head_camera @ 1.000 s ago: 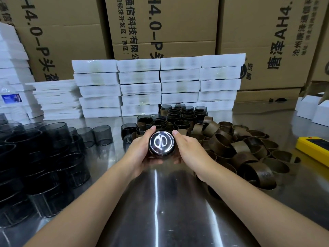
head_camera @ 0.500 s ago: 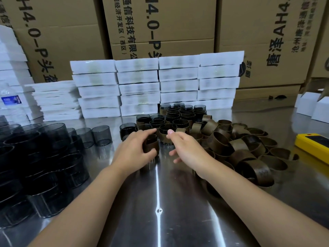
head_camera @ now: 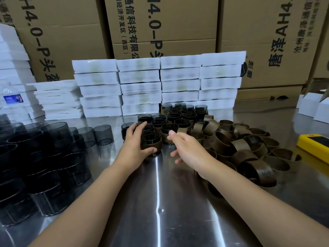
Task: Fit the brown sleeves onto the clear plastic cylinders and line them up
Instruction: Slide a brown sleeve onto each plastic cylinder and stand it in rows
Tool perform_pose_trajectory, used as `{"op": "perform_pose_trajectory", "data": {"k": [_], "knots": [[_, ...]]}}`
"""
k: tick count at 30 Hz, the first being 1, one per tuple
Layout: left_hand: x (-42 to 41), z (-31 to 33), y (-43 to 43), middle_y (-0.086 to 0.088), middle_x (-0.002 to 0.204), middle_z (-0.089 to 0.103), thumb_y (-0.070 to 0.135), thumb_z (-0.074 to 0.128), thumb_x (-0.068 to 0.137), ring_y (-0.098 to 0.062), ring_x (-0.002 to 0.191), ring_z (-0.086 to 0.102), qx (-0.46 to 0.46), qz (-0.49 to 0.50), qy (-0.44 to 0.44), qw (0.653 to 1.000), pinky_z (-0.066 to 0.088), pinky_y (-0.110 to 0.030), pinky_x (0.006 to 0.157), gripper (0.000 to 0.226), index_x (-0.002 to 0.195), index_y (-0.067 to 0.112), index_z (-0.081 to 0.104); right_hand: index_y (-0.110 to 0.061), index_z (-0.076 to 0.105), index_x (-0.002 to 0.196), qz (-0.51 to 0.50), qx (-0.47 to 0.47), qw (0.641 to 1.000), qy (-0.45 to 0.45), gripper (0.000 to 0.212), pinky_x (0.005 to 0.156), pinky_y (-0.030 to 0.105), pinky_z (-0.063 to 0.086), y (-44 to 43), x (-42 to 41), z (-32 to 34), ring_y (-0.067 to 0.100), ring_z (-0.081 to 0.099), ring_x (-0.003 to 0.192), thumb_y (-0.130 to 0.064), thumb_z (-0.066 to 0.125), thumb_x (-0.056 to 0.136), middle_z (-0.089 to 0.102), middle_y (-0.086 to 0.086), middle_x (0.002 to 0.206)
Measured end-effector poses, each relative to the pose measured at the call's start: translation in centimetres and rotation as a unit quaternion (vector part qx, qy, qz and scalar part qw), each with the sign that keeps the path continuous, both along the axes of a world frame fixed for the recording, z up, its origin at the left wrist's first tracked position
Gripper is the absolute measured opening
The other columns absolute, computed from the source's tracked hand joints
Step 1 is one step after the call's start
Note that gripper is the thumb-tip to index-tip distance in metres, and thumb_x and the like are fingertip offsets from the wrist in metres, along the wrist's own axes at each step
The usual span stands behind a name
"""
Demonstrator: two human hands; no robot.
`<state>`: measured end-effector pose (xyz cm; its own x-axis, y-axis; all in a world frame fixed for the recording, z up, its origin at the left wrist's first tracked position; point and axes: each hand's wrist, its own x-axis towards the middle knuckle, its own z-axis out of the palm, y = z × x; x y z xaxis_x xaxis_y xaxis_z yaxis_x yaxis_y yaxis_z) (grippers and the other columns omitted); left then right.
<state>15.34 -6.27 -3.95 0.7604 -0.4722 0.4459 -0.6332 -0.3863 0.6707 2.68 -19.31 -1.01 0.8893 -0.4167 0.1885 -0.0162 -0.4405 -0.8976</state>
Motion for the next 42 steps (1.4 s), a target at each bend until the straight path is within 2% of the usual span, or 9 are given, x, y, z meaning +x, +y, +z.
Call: {"op": "perform_pose_trajectory", "data": {"k": [6, 11, 15, 20, 22, 25, 31, 38, 42], "knots": [[-0.5, 0.2, 0.0, -0.007, 0.158, 0.006, 0.013, 0.064, 0.091, -0.039, 0.133, 0.038, 0.083, 0.014, -0.013, 0.996, 0.032, -0.040, 0.112, 0.065, 0.147, 0.024, 0.032, -0.011, 0.060, 0.107, 0.013, -0.014, 1.000, 0.004, 0.041, 0.070, 0.029, 0.055, -0.1, 0.1, -0.2, 0.009, 0.064, 0.072, -0.044, 0.037, 0.098, 0.064, 0.000, 0.097], [-0.7, 0.2, 0.0, -0.004, 0.159, -0.003, 0.010, 0.060, 0.093, -0.022, 0.147, 0.016, 0.097, -0.005, -0.029, 0.995, 0.017, -0.025, 0.112, 0.066, 0.149, 0.025, 0.028, -0.030, 0.057, 0.095, 0.023, -0.005, 1.000, -0.007, 0.021, 0.077, 0.038, 0.057, 0.0, 0.1, -0.5, 0.020, 0.068, 0.082, -0.041, 0.040, 0.097, 0.057, -0.015, 0.085], [-1.0, 1.0, 0.6, -0.004, 0.161, -0.006, 0.017, 0.064, 0.086, -0.025, 0.147, 0.014, 0.173, 0.007, -0.029, 0.984, 0.022, -0.033, 0.116, 0.086, 0.153, 0.027, 0.011, -0.034, 0.056, 0.087, 0.027, -0.005, 1.000, -0.011, 0.019, 0.077, 0.037, 0.056, 0.0, 0.0, -0.4, 0.019, 0.069, 0.079, -0.043, 0.041, 0.096, 0.059, -0.014, 0.088], [-2.6, 3.1, 1.4, -0.012, 0.152, 0.026, 0.039, 0.053, 0.089, -0.032, 0.142, 0.023, 0.430, 0.200, -0.060, 0.879, 0.017, -0.054, 0.115, 0.070, 0.149, 0.020, 0.022, -0.038, 0.053, 0.082, 0.036, -0.030, 0.999, -0.014, 0.021, 0.078, 0.035, 0.054, -0.1, -0.1, -0.3, 0.021, 0.069, 0.080, -0.045, 0.040, 0.096, 0.062, -0.010, 0.083], [-3.2, 4.2, 1.7, -0.010, 0.149, 0.030, 0.042, 0.048, 0.093, -0.032, 0.139, 0.027, 0.468, 0.252, -0.020, 0.847, 0.016, -0.066, 0.111, 0.059, 0.145, 0.019, 0.030, -0.038, 0.052, 0.081, 0.038, -0.038, 0.998, -0.014, 0.021, 0.080, 0.036, 0.054, -0.1, -0.1, -0.3, 0.019, 0.068, 0.080, -0.045, 0.040, 0.096, 0.060, -0.013, 0.079], [-3.3, 5.7, 2.6, -0.010, 0.153, 0.026, 0.043, 0.045, 0.095, -0.036, 0.139, 0.028, 0.459, 0.287, 0.064, 0.838, 0.015, -0.075, 0.106, 0.060, 0.147, 0.018, 0.028, -0.035, 0.055, 0.086, 0.029, -0.053, 0.998, -0.013, 0.021, 0.082, 0.033, 0.051, -0.2, -0.1, -0.1, 0.015, 0.064, 0.084, -0.045, 0.040, 0.096, 0.061, -0.013, 0.084], [-2.9, 5.8, 3.8, -0.011, 0.149, 0.031, 0.047, 0.042, 0.094, -0.039, 0.130, 0.042, 0.463, 0.250, 0.088, 0.845, 0.041, -0.054, 0.103, 0.063, 0.146, 0.014, 0.028, -0.024, 0.061, 0.090, -0.032, -0.196, 0.978, -0.055, 0.027, 0.080, 0.033, 0.045, -0.4, -0.6, 0.3, 0.016, 0.058, 0.091, -0.040, 0.041, 0.096, 0.061, -0.006, 0.093], [-5.2, 4.7, 0.9, -0.004, 0.142, 0.039, 0.051, 0.046, 0.090, -0.028, 0.128, 0.046, 0.475, 0.098, -0.020, 0.874, 0.038, -0.047, 0.104, 0.057, 0.141, 0.027, 0.036, -0.026, 0.062, 0.099, -0.100, -0.411, 0.905, -0.048, 0.022, 0.084, 0.033, 0.034, -1.0, -0.8, 0.1, 0.015, 0.052, 0.098, -0.037, 0.044, 0.093, 0.061, -0.008, 0.100], [-7.4, 3.8, -0.9, 0.000, 0.127, 0.045, 0.051, 0.045, 0.091, -0.025, 0.121, 0.048, 0.493, 0.011, -0.122, 0.861, 0.033, -0.045, 0.094, 0.049, 0.135, 0.029, 0.041, -0.026, 0.062, 0.096, -0.135, -0.439, 0.888, -0.028, 0.022, 0.084, 0.036, 0.031, -1.1, -0.7, 0.2, 0.018, 0.052, 0.099, -0.038, 0.044, 0.091, 0.062, -0.006, 0.099]]}}
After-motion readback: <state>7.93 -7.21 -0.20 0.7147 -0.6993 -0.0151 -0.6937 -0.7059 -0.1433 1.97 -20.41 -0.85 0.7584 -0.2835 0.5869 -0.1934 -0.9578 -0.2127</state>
